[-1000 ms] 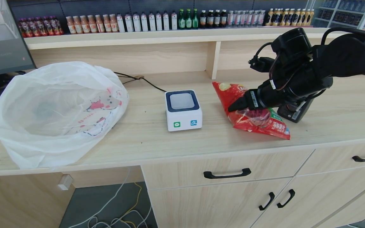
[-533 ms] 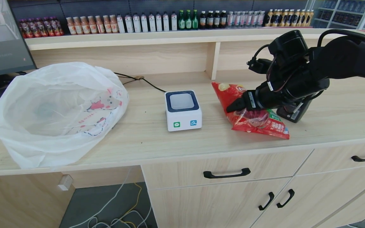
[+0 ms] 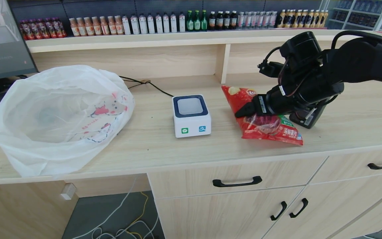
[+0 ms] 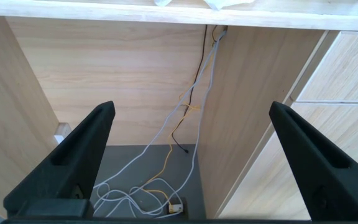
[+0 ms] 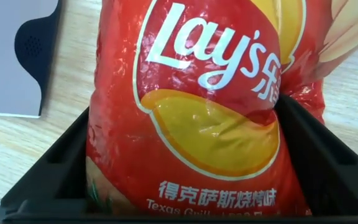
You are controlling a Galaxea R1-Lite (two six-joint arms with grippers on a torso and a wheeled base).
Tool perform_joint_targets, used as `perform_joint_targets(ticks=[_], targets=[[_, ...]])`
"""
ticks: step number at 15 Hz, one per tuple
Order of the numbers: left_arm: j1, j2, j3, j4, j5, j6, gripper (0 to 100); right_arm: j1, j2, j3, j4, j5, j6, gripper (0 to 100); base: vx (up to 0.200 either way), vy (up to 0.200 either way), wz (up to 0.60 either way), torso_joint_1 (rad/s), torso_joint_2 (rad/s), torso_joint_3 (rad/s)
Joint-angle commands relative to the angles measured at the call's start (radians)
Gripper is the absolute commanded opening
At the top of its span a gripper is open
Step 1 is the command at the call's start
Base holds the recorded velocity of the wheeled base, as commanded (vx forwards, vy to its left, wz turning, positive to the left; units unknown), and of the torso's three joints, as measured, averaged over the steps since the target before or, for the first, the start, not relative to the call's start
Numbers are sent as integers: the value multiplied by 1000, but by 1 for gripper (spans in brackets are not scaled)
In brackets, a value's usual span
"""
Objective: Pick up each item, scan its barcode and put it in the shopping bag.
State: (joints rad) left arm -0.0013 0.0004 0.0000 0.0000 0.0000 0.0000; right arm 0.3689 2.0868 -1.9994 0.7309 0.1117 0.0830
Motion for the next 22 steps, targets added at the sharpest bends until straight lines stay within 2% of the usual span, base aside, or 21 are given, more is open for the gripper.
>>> perform_joint_targets(ticks=[1,22], targets=[[0,0,0,0,0,0,100,11,-16,-1,1,3,0,0,0,0,0,0,0,0],[0,0,0,0,0,0,100,38,-191,-1,15,-3,-6,0,0,0,0,0,0,0]])
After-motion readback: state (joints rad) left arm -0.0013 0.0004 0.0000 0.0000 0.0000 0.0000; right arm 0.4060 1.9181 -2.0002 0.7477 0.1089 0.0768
